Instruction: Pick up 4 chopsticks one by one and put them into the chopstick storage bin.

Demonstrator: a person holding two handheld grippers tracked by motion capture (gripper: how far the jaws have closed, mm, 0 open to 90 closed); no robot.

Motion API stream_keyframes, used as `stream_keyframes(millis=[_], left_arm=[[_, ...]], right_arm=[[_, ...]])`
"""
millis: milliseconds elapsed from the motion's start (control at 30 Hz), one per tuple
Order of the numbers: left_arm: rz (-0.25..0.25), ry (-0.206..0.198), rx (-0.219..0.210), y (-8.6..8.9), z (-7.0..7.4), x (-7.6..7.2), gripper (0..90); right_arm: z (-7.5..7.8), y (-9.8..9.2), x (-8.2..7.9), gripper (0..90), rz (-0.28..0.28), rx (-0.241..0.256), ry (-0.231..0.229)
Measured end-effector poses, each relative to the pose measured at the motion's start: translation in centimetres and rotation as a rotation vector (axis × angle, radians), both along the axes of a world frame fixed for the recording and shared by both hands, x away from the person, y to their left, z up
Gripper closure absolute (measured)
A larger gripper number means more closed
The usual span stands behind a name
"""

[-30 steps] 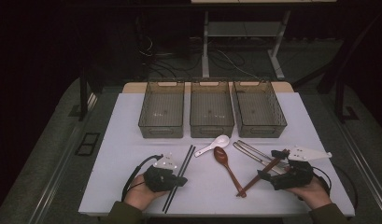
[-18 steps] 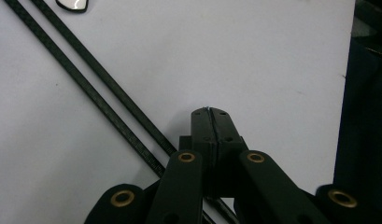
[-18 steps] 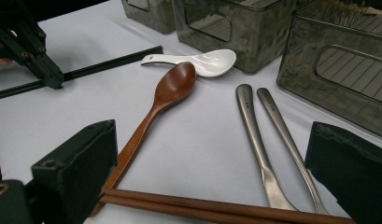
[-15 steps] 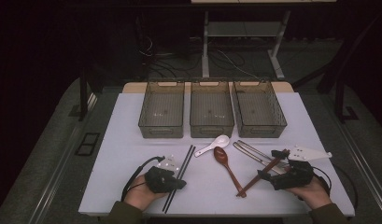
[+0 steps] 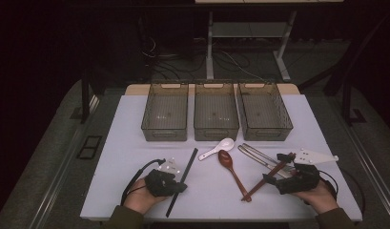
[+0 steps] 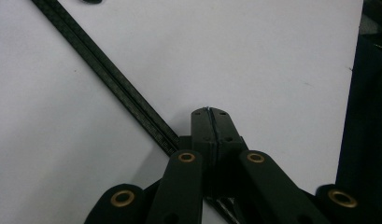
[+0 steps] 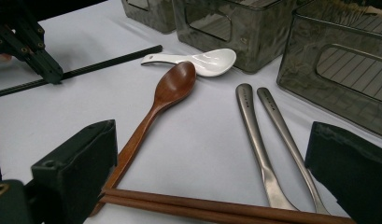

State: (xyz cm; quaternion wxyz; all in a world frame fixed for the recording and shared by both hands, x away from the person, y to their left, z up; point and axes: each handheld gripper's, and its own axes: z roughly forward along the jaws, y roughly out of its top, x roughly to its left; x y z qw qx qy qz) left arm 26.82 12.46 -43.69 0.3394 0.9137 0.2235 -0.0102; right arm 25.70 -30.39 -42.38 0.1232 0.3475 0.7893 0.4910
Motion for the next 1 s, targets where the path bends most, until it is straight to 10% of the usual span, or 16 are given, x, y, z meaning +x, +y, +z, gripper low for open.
stream_keyframes(millis=[1000], left_arm=[[0.047,-0.009,0.043,1.6,0.4,0.3,88.8]], right_arm=[[0.0,-0.1,0.0,2.8,-0.003,0.001,-0.002]])
